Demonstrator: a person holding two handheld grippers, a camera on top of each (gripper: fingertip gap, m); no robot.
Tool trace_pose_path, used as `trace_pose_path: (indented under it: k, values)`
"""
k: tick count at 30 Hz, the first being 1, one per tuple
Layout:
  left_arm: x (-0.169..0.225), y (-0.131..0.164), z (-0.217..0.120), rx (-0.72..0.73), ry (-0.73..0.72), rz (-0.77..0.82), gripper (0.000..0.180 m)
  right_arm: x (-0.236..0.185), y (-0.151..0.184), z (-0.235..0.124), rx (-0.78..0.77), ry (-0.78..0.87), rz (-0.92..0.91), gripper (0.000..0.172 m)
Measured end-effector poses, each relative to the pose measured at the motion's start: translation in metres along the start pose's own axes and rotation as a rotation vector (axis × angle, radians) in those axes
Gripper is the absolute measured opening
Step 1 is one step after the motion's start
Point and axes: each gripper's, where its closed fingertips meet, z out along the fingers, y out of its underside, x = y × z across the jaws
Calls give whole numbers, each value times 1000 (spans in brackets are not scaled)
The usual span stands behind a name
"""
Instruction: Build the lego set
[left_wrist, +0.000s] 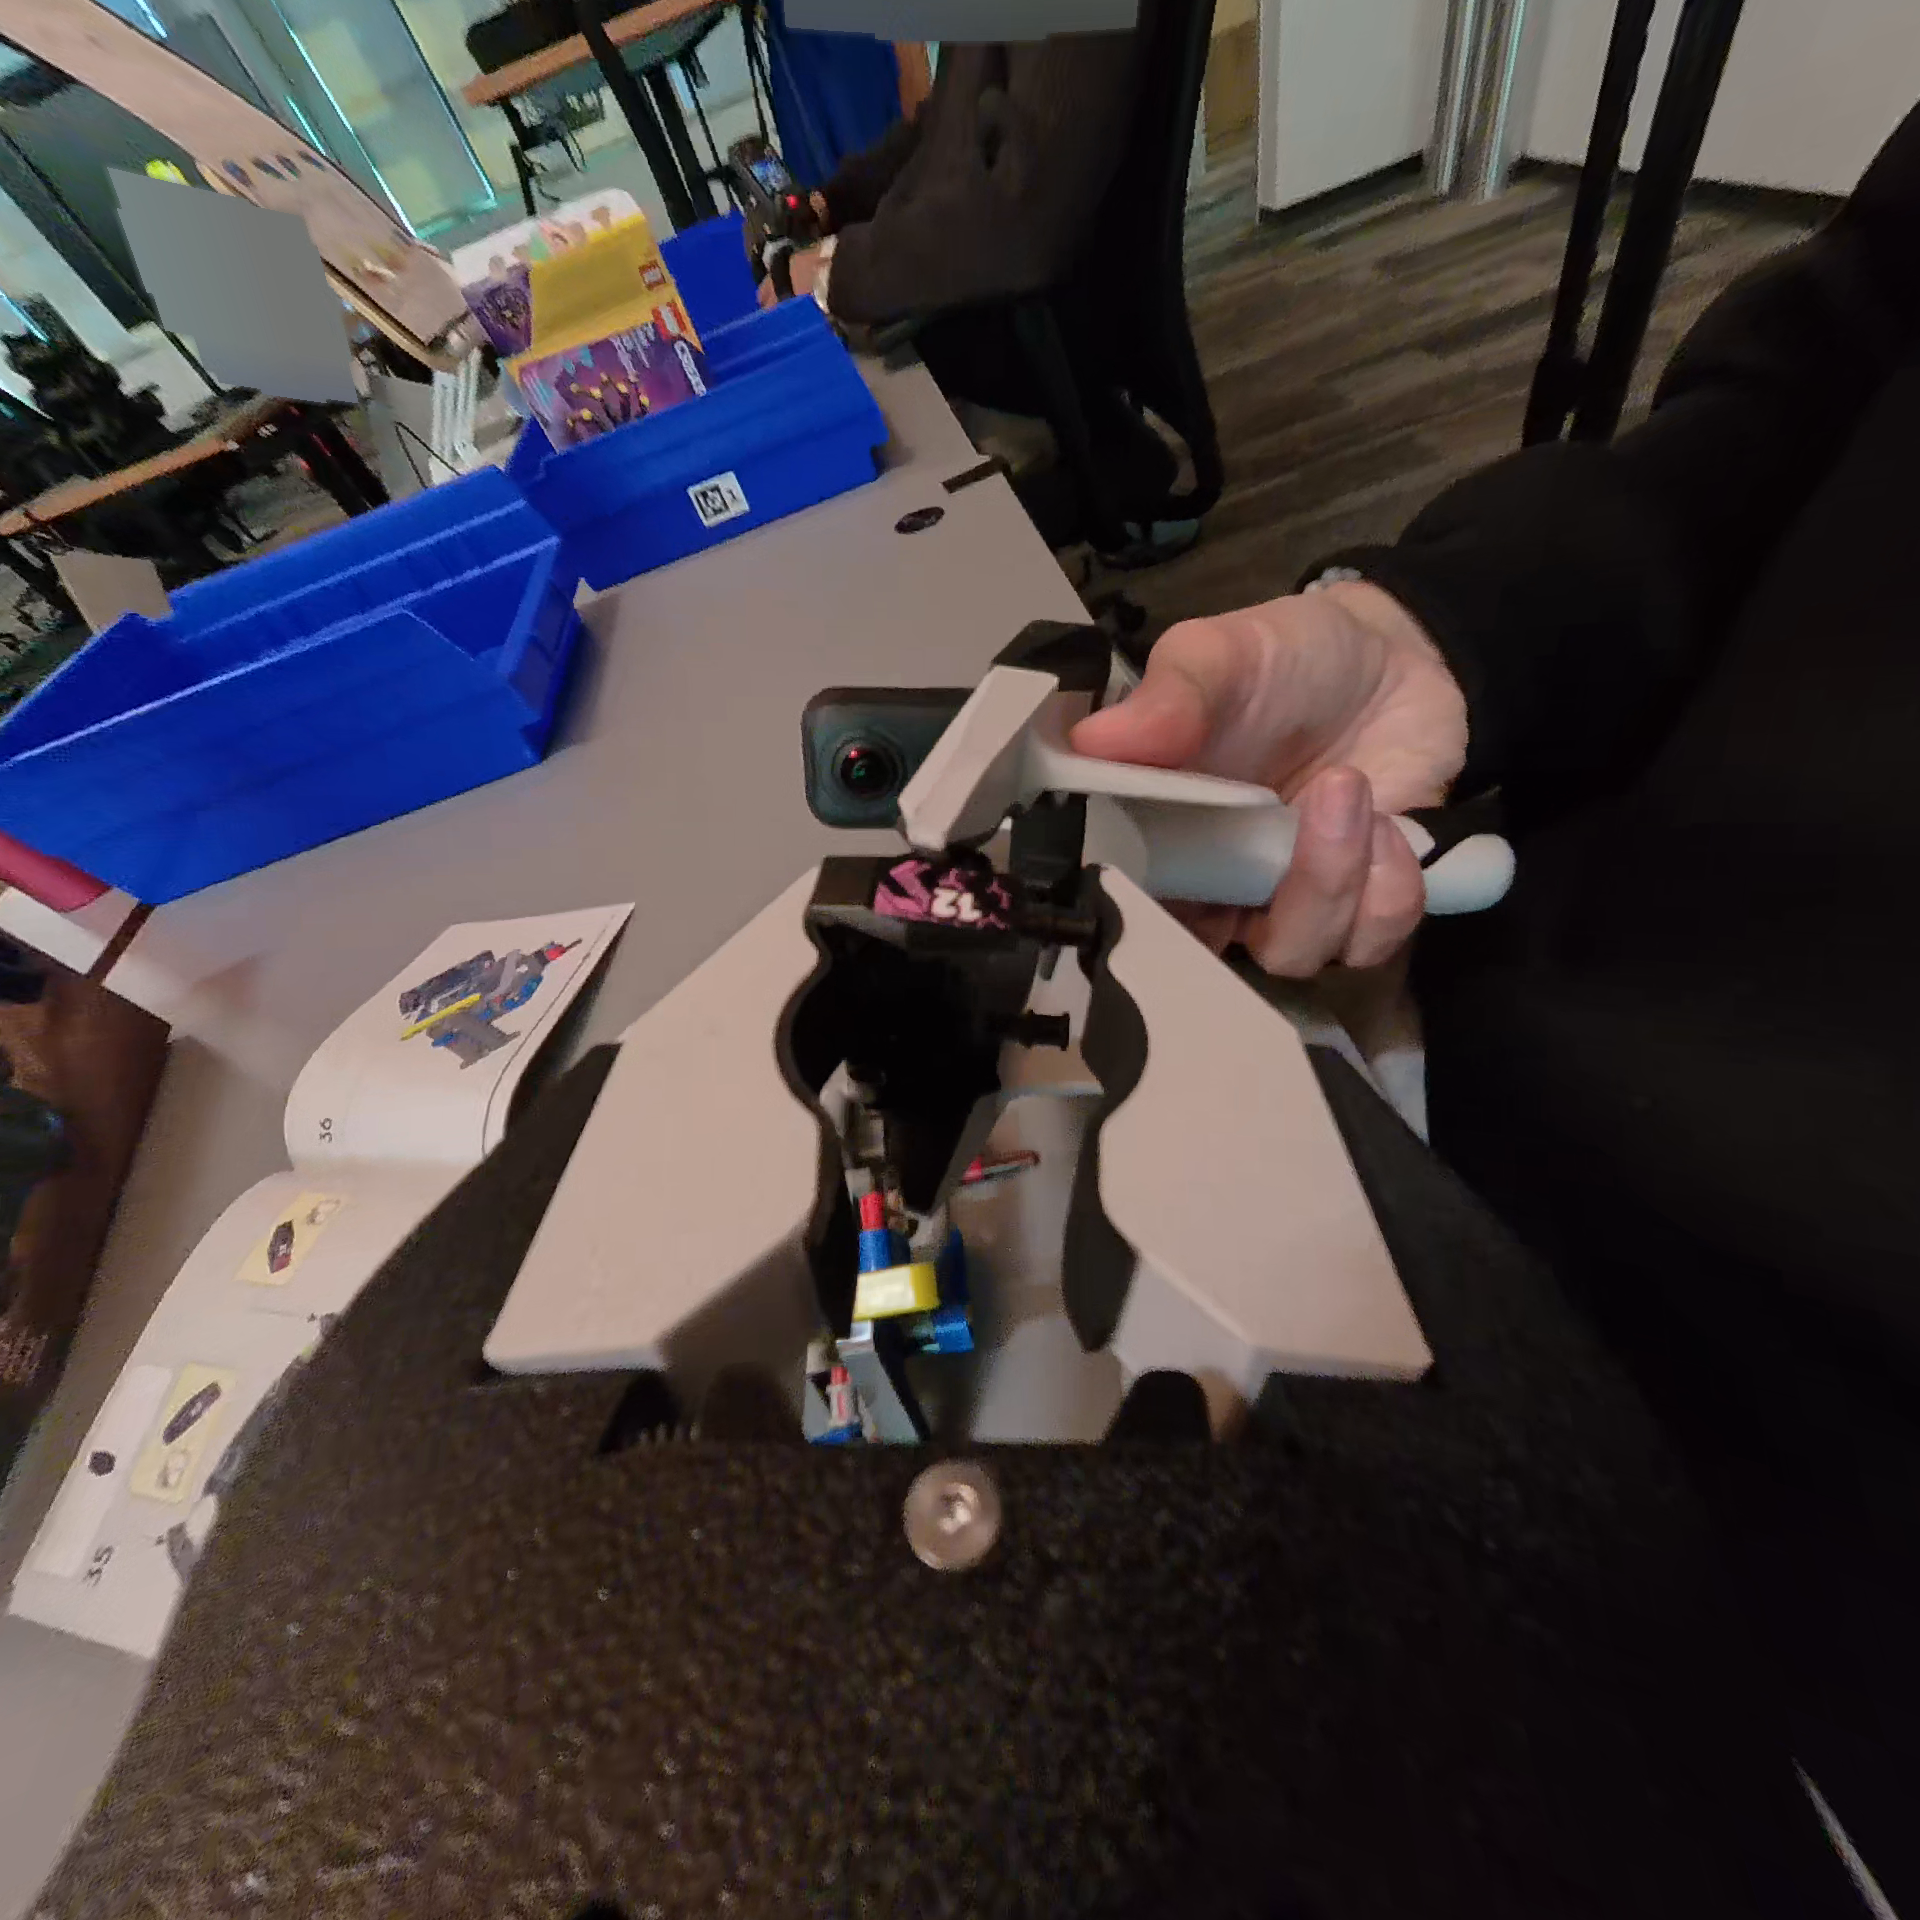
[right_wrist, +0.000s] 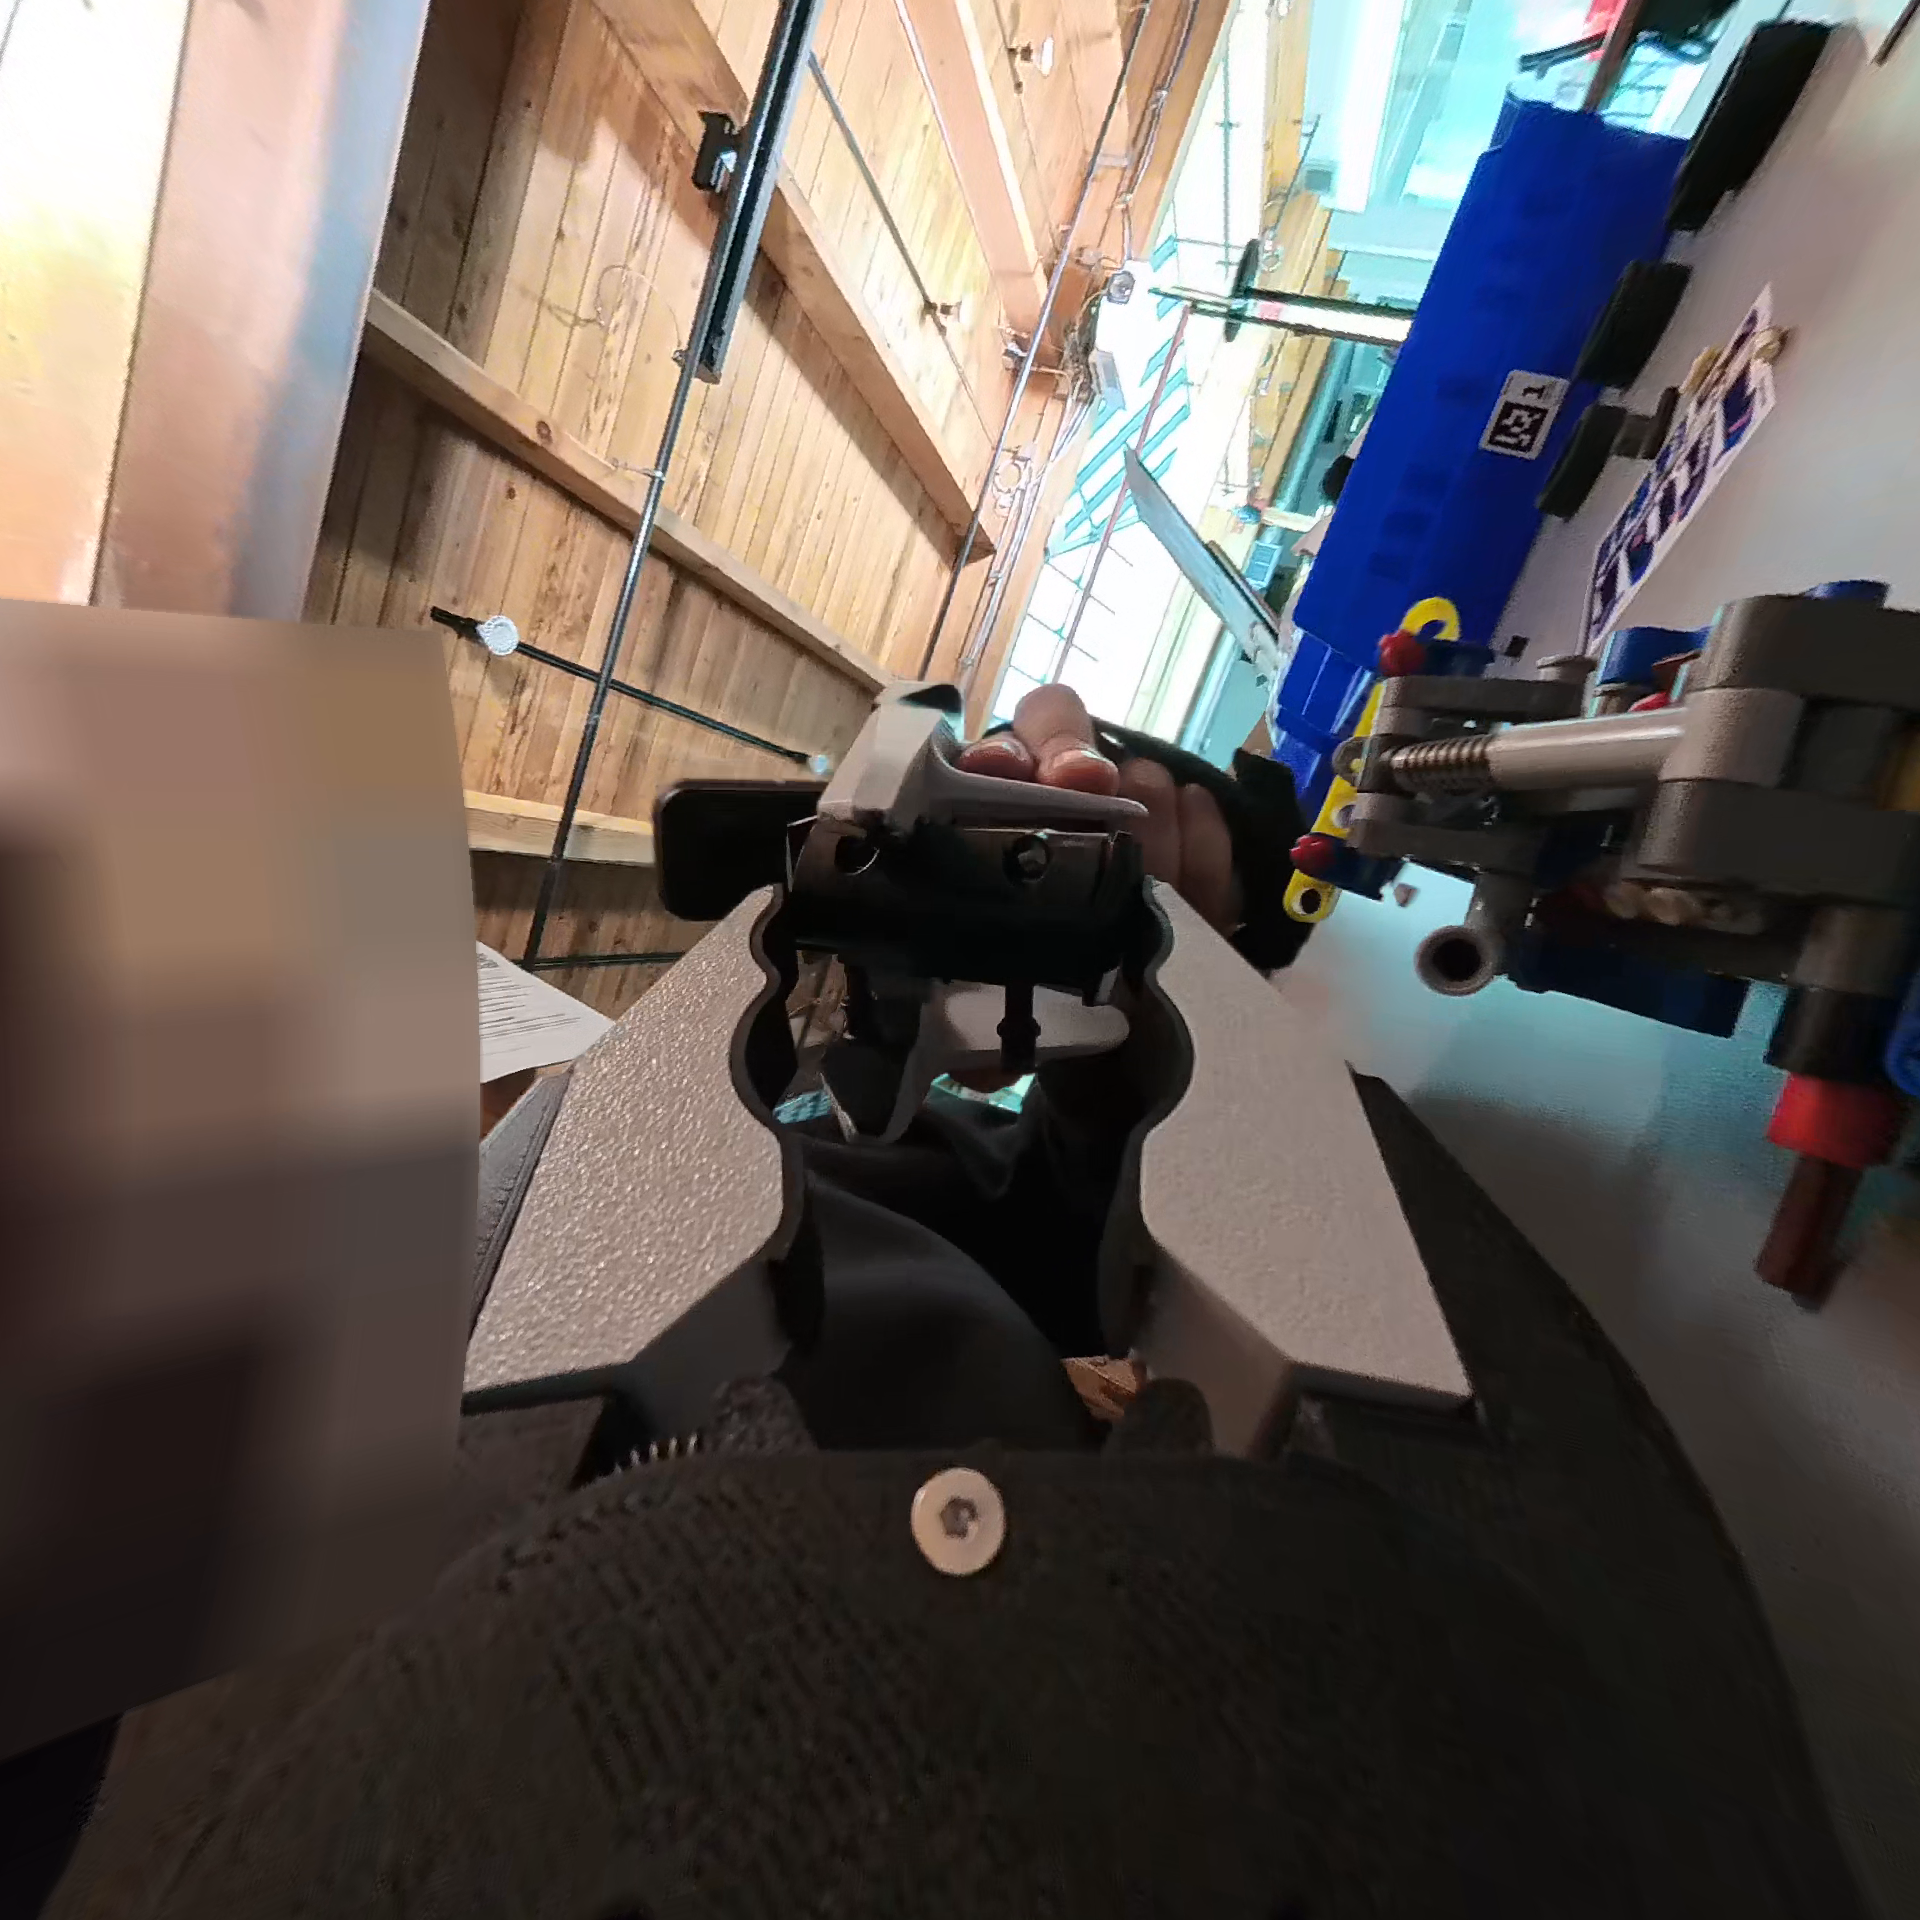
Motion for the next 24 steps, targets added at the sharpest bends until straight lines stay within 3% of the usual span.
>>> trace_pose_path:
  k: [24]
  values:
    - [1, 4, 1, 69, 11, -150, 41, 7, -1, 0, 31, 0, -28, 65]
